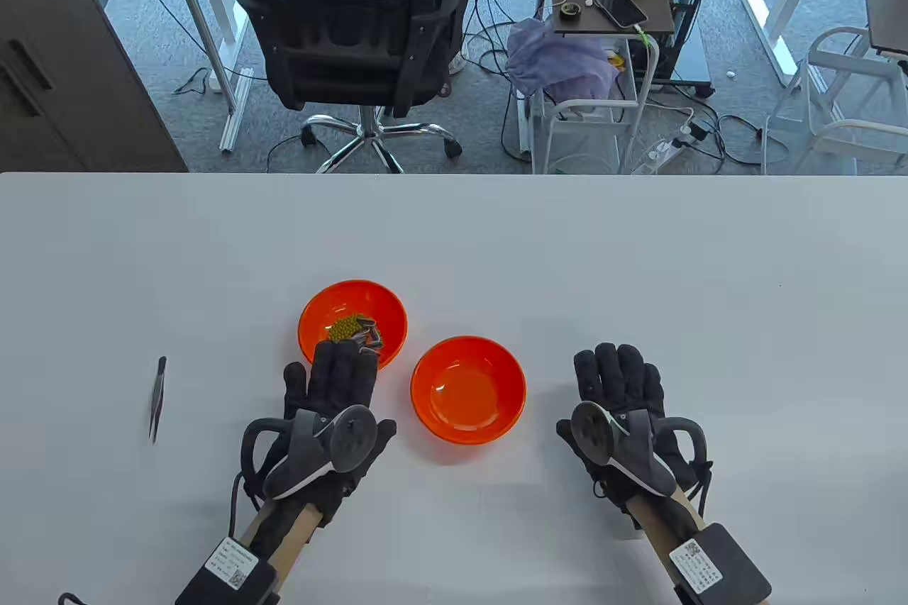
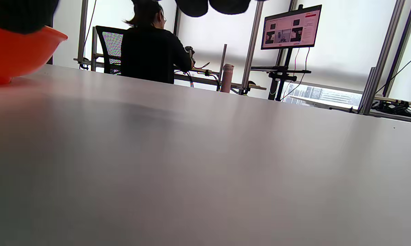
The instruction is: Pick sunflower seeds with tweezers into bowl
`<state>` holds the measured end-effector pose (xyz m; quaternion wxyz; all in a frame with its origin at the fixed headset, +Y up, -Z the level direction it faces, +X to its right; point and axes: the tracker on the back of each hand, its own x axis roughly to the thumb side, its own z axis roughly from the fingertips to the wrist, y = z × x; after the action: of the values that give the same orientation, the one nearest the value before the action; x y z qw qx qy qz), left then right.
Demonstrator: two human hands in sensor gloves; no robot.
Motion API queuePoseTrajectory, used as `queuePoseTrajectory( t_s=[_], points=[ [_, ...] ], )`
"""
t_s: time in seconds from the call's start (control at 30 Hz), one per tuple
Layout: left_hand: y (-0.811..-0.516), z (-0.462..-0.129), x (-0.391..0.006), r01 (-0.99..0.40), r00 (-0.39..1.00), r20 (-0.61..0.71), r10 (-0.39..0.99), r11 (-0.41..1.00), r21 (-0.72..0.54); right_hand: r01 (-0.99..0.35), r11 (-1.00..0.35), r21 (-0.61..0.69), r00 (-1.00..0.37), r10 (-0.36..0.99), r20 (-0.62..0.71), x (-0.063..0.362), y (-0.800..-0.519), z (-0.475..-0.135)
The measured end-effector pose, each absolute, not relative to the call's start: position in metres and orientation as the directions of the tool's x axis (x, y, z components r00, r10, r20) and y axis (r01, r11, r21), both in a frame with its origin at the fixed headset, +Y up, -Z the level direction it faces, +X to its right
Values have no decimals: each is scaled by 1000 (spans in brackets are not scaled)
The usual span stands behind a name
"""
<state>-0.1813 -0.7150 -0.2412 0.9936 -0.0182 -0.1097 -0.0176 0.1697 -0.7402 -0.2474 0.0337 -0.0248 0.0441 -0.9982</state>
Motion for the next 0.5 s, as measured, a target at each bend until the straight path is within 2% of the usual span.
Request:
queuePoseTrajectory(
  t_s=[0.5],
  points=[
    [-715,-242,-182,25,978,207,-21,1000,-18,52,-994,-97,-998,-55,32,174,-739,-248]
  ],
)
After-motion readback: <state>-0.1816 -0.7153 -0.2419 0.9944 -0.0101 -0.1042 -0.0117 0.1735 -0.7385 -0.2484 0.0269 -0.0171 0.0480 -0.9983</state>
